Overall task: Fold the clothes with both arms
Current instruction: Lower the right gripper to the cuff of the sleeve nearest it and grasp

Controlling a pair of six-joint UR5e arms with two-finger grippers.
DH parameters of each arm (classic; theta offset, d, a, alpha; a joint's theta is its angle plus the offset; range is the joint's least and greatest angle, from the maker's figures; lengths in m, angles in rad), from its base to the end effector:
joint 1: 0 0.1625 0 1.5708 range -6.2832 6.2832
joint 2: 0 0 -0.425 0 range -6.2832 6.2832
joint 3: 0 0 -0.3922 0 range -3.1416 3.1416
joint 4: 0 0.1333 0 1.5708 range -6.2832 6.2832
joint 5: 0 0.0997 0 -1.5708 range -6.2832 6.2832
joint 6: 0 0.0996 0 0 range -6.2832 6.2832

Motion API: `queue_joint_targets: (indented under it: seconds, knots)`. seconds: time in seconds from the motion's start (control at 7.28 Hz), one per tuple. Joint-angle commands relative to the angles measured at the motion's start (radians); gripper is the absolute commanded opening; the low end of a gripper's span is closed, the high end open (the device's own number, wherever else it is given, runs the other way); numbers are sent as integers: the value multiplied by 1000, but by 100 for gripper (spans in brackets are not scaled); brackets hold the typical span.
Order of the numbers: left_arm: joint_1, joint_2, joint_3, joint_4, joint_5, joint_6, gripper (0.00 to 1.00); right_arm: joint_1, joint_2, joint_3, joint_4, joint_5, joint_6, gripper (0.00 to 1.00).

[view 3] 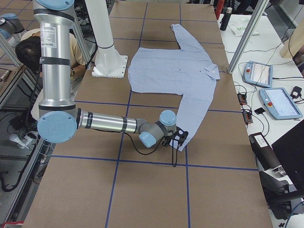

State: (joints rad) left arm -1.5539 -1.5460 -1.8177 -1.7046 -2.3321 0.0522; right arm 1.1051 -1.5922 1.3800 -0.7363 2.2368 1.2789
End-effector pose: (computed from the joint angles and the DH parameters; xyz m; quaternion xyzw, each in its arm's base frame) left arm -0.0563 -0.4916 0.5338 0.1708 0.3627 0.0973 0.9109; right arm -0.1608 -0.4798 0.6755 -0.0522 -0.4217 0.2639 0.8659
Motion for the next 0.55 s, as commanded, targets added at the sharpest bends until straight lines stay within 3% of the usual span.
queue_joint_targets:
  seconds: [0.0,0.41]
  knots:
    - [0,0,-5,-1,-1,0,100,1,-2,2,0,3,-1,0]
    - [0,0,-12,0,-1,-2,100,8,-6,10,0,3,0,0]
